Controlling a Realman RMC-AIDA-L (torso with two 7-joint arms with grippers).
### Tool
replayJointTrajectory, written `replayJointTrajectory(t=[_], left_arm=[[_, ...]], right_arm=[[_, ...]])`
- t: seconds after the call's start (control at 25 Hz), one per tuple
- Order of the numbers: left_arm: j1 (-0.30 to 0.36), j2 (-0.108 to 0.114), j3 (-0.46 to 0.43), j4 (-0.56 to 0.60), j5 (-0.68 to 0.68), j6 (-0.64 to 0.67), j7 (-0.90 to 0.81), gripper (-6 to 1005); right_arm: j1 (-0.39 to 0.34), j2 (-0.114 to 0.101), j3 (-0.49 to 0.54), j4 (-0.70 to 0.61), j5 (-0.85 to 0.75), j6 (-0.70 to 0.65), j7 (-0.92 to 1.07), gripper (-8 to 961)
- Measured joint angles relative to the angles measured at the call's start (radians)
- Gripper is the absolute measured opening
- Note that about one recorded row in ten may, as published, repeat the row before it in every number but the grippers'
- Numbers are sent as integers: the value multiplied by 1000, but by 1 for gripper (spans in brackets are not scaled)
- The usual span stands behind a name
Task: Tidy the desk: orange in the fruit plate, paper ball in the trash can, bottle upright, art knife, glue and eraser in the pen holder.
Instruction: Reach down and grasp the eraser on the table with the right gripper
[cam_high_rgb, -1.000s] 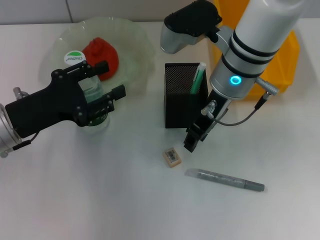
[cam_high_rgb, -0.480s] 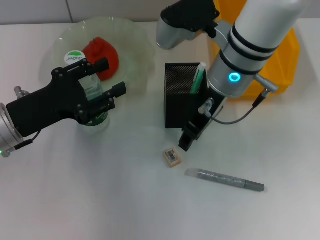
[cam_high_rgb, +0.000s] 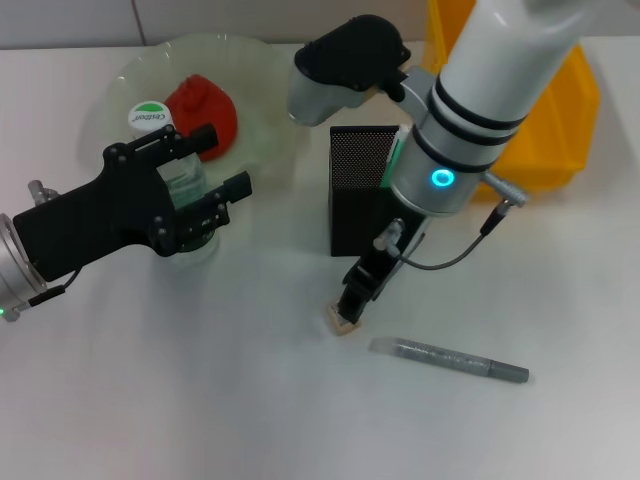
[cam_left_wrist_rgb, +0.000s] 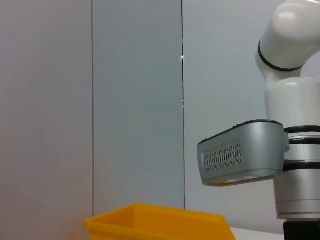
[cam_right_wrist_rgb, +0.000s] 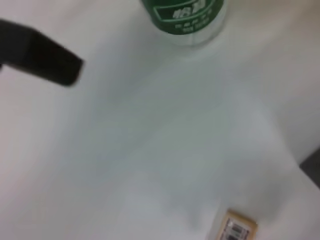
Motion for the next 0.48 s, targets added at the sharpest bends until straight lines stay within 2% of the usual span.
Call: replayJointTrajectory(t=[0.48], left_arm=[[13,2,1,0,3,8,2,647]], right_arm=[[20,0,-46,64,56,50,7,402]])
